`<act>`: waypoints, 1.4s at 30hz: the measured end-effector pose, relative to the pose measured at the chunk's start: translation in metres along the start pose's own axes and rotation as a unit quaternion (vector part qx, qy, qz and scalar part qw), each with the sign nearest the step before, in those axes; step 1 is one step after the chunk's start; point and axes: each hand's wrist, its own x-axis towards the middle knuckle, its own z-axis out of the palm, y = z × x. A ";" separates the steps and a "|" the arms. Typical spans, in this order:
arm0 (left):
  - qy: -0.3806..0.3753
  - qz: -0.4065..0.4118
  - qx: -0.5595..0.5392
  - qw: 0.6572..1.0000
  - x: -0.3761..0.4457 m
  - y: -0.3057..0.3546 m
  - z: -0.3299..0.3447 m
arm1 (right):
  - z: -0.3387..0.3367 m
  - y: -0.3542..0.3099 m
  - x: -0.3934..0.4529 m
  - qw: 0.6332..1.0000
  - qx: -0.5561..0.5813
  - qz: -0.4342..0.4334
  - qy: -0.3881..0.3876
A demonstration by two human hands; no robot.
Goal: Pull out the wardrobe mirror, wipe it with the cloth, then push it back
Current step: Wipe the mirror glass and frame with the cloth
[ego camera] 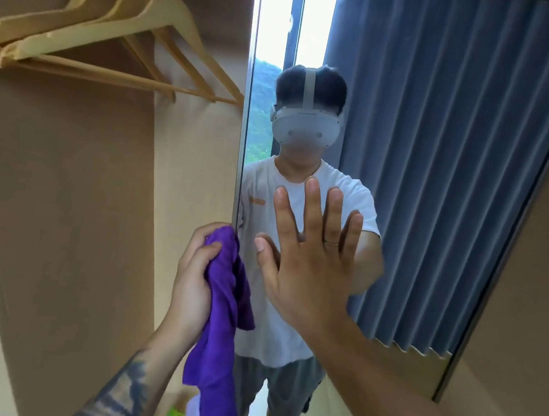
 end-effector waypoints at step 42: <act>0.015 -0.069 -0.031 0.997 -0.063 -0.063 -0.026 | 0.005 -0.022 -0.056 0.998 -0.015 0.048 -0.028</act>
